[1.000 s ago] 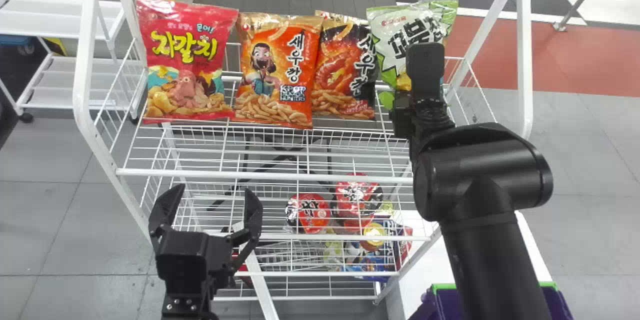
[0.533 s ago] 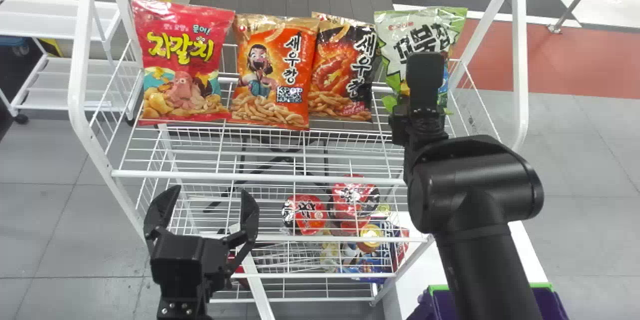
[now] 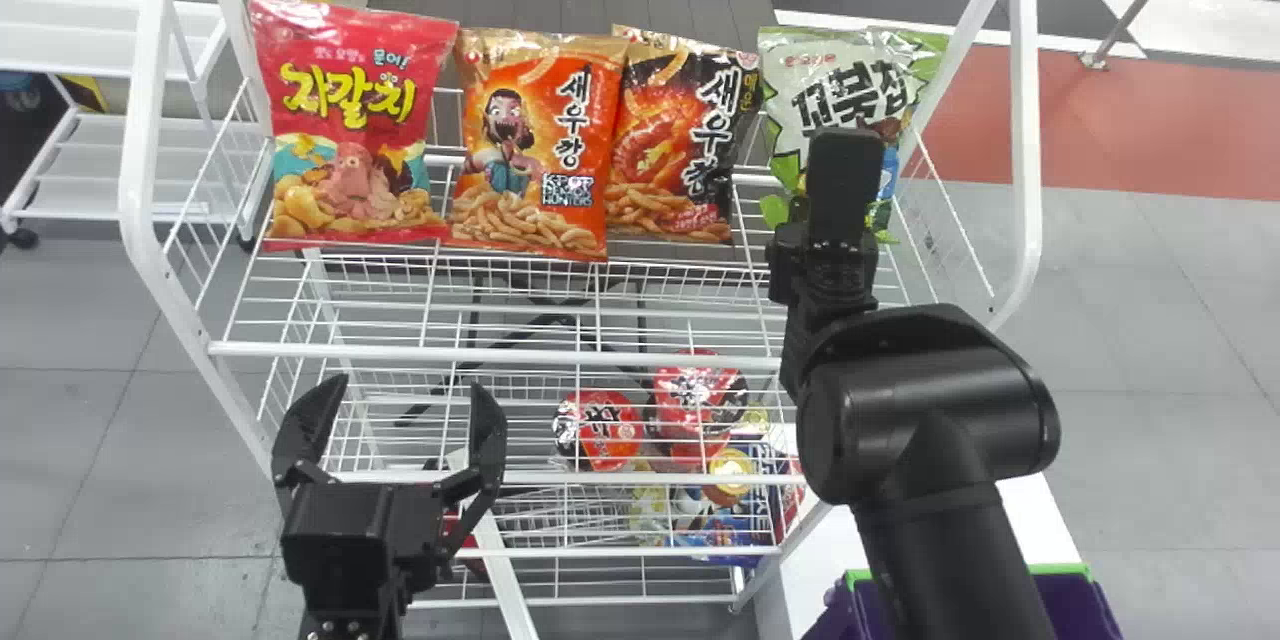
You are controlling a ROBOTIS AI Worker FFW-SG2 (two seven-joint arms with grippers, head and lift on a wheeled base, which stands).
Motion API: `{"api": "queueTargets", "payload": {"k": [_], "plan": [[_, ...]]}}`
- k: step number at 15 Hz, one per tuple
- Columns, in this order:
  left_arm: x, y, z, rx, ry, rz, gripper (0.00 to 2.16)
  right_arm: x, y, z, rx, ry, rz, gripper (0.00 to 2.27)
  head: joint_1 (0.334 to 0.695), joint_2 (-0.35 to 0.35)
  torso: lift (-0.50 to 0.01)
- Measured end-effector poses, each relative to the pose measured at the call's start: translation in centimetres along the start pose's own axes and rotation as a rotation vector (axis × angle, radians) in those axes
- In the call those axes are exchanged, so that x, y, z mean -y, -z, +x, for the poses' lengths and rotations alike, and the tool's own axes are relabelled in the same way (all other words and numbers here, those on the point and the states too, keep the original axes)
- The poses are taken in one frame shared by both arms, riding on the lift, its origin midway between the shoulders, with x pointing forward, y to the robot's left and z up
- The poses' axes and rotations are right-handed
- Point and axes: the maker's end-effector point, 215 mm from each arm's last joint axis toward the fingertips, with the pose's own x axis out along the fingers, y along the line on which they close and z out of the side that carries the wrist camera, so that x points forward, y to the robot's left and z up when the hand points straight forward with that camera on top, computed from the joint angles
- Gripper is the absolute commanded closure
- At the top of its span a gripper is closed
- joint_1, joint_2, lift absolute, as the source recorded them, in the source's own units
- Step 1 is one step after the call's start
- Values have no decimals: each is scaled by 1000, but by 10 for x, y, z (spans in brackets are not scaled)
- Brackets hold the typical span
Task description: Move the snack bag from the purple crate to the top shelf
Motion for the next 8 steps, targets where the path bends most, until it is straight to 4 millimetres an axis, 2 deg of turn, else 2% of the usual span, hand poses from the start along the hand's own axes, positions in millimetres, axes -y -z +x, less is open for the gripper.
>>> {"api": "queueTargets", "payload": {"k": [8], "plan": [[0,-4,-7,19,1,-4,33,15,8,2,-5,81,26,1848,695,-175,0]]}}
